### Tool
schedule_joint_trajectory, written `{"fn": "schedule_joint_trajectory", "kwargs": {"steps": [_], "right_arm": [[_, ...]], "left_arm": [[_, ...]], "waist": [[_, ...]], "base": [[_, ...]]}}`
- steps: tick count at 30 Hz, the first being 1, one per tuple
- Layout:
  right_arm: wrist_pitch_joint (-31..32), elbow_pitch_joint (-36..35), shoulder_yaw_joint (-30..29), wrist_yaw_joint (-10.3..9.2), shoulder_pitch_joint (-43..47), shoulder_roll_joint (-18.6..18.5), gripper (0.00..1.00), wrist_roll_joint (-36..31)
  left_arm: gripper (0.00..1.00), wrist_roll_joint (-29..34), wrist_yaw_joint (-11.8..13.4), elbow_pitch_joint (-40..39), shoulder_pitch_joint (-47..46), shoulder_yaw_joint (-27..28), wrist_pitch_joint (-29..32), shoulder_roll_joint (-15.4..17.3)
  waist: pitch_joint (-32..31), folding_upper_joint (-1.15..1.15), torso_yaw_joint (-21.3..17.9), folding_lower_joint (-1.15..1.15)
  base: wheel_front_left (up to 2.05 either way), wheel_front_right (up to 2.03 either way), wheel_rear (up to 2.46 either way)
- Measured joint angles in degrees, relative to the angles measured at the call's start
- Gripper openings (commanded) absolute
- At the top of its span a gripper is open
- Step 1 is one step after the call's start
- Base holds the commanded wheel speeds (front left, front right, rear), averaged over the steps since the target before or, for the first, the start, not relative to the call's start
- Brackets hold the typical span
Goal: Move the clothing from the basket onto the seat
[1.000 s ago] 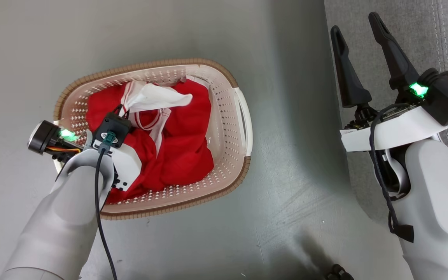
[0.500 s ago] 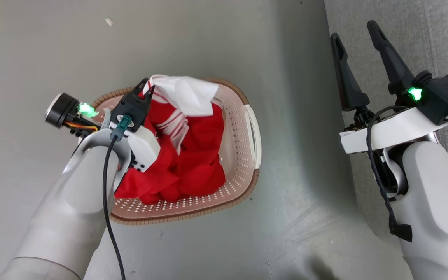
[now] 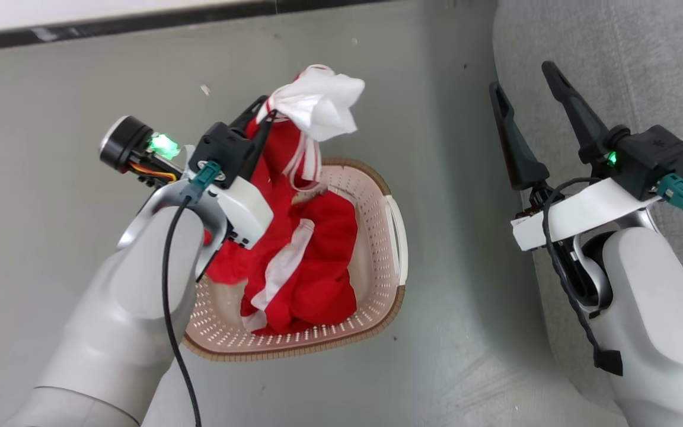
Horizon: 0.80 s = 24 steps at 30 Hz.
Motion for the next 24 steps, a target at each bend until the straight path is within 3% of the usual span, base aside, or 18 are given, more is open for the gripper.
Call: {"fn": "schedule_joint_trajectory", "kwargs": {"steps": [9, 24], "right_arm": [[-0.14, 1.63, 2.99, 0.00, 2.23, -2.52, 1.00, -0.18], [-0.14, 5.28, 14.80, 0.01, 6.09, -8.91, 1.00, 2.29]], "left_arm": [[0.00, -2.44, -1.51, -3.55, 1.81, -2.61, -0.01, -0.40], [0.00, -6.86, -2.47, -8.71, 6.81, -7.06, 0.19, -0.51]], "waist": [[-5.07, 0.00, 0.69, 0.00], [-13.50, 0.00, 1.50, 0.00]], "base": [[0.00, 0.00, 0.00], [0.00, 0.00, 0.00]]}}
